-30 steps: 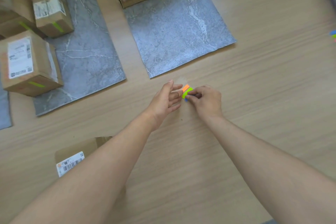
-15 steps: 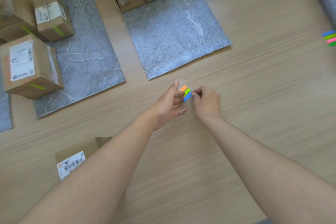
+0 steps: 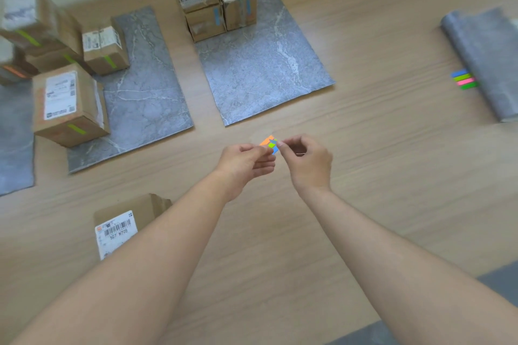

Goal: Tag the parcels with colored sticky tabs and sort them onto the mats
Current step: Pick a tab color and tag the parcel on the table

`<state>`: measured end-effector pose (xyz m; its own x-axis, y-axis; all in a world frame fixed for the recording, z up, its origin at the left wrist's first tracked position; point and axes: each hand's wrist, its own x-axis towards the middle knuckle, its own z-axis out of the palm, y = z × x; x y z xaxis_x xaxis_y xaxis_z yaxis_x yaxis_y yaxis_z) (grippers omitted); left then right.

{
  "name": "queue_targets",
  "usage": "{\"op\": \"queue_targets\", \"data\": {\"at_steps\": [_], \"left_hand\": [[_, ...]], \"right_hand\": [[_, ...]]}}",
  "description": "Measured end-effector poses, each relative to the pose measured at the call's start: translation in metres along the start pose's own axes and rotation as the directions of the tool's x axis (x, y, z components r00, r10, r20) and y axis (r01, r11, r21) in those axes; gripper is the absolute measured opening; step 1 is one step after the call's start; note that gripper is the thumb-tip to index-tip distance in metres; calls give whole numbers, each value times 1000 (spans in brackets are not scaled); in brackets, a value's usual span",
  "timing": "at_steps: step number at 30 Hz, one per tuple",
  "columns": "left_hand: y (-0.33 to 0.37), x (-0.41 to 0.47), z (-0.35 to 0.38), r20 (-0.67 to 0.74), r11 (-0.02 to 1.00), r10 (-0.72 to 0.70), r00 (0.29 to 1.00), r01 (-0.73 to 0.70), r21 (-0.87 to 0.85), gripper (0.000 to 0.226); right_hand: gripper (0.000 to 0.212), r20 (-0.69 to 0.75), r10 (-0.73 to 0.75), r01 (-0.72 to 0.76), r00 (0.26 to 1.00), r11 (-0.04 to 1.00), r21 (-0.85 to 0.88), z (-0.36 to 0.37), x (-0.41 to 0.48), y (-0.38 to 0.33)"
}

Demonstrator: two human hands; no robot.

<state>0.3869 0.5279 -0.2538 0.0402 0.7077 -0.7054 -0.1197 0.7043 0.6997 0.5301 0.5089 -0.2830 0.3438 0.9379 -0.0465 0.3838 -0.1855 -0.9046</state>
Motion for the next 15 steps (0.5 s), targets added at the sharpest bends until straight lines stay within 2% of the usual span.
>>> {"op": "queue_targets", "data": {"at_steps": [3,8,12,15], "left_hand": [[-6,-29,-10,-13,994,15,1000,-16,-105,21],[-32,-76,-41,-79,977,58,995,-73,-201,17],[-52,-116,-74,-145,958,101,984,-135,-254,10],[-64,-142,-103,-174,946,151,973,-193,-262,7]], "right_hand": [[8,114,-190,191,975,982,0,3,-26,-9],[6,263,-377,389,888,921,5,10,-67,-19],[8,320,-467,470,824,879,73,23,-105,-34],[11,332,-470,470,818,878,87,35,-137,-48]]}}
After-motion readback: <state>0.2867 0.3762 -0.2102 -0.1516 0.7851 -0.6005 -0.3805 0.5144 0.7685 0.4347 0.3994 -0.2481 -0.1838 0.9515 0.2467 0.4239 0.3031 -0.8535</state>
